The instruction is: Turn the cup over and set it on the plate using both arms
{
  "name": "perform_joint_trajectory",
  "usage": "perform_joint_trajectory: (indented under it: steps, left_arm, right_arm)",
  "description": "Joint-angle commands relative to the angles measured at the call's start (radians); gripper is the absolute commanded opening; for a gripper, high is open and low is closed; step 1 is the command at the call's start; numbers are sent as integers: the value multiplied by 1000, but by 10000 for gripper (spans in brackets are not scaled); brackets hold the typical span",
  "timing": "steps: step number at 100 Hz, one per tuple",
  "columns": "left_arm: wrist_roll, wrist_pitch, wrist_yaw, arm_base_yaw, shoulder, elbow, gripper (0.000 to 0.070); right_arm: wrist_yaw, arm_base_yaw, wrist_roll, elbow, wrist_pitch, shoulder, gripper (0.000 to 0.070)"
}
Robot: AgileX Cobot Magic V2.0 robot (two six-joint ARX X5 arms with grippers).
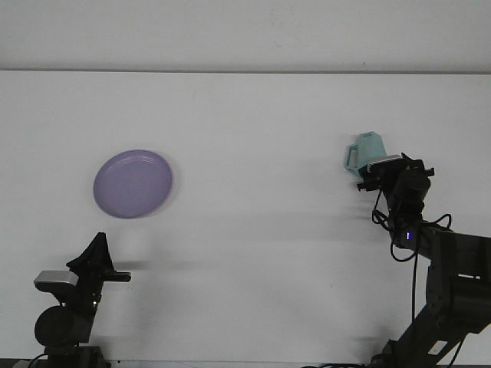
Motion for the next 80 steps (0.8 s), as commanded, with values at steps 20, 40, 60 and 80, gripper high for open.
perform_joint_trajectory:
  steps: [20, 40, 60, 80]
  left_arm:
    - [-1, 10, -5, 1, -1, -15, 13]
    - [-1, 9, -5, 1, -1, -15, 13]
    - [0, 9, -5, 1, -1, -15, 13]
    - [-1, 10, -5, 1, -1, -15, 13]
  right_arm:
    - [-59, -29, -48, 132, 16, 142, 470]
    - [-122, -34, -48, 171, 15, 163, 210]
    - [-156, -34, -23, 171, 16, 161, 8]
    - [-183, -32, 104, 171, -52, 103, 8]
